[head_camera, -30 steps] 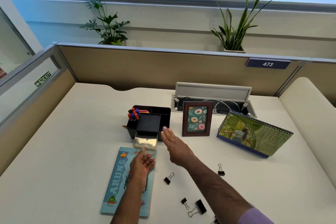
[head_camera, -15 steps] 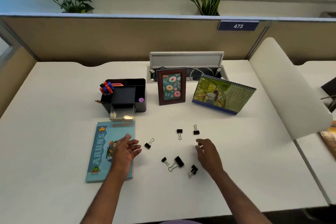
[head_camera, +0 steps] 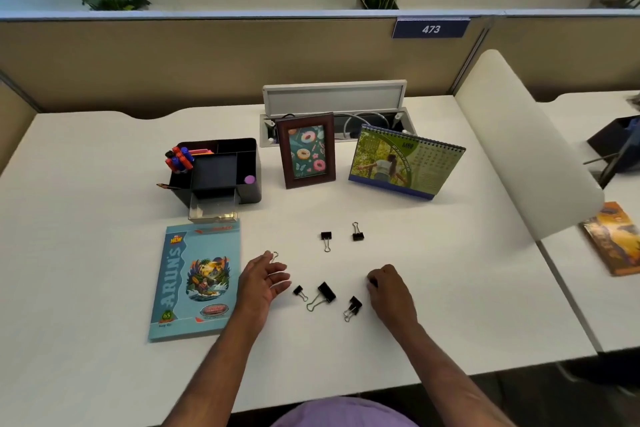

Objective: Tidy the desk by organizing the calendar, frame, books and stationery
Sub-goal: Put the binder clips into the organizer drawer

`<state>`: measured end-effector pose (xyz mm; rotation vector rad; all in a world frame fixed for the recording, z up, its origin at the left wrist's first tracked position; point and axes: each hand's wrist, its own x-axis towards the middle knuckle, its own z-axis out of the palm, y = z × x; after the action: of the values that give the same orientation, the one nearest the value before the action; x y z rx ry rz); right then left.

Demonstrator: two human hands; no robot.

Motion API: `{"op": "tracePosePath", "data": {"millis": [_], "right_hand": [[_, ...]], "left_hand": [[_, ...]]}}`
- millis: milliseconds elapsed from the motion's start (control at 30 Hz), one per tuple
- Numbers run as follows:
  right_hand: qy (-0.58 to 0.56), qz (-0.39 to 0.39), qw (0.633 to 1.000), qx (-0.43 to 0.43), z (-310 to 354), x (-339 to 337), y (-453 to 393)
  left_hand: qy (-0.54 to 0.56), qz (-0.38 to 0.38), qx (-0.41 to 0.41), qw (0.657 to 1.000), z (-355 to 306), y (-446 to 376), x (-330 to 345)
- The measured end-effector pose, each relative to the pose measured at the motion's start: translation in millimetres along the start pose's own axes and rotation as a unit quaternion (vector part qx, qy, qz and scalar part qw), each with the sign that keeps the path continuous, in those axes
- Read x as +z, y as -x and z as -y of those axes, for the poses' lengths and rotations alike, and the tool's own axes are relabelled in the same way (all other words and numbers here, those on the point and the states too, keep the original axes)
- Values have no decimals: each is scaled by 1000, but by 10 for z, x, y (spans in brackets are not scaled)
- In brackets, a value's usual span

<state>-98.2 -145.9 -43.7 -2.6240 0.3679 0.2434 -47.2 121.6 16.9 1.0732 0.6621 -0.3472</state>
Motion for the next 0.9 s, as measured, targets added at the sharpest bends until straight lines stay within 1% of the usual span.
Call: {"op": "tracePosePath", "data": {"millis": [100, 167, 233, 300, 367, 433, 500, 600, 667, 733, 900], "right_hand": [[-27, -6, 1000, 12, 29, -43, -20], [-78, -16, 996, 26, 66, -87, -4], [-136, -32, 990, 23, 186, -127, 20], [-184, -46, 982, -14, 392, -176, 51], [-215, -48, 973, -74, 653, -216, 101], [-222, -36, 964, -145, 890, -220, 148], [-211, -14, 958, -193, 1084, -187, 184], [-195, -7, 958, -212, 1221, -143, 202], [-203, -25, 959, -198, 1195, -140, 209], [-203, -37, 962, -178, 1086, -133, 211], [-126, -5, 985, -120, 655, -1, 257]], "left_hand": [[-6, 6, -1, 1000, 29, 26, 54], [-10, 12, 0, 1000, 63, 46, 74], [-29, 20, 0, 999, 103, 65, 82], [-63, 41, -8, 997, 169, 82, 105], [-104, 73, -26, 992, 225, 121, 143], [-116, 110, -51, 986, 258, 162, 184], [-86, 140, -74, 984, 250, 181, 198], [-29, 128, -97, 987, 170, 157, 164], [-33, 107, -82, 990, 63, 111, 98], [-53, 82, -43, 994, -110, 26, 17], [-76, 20, 91, 993, -822, -274, -164]]}}
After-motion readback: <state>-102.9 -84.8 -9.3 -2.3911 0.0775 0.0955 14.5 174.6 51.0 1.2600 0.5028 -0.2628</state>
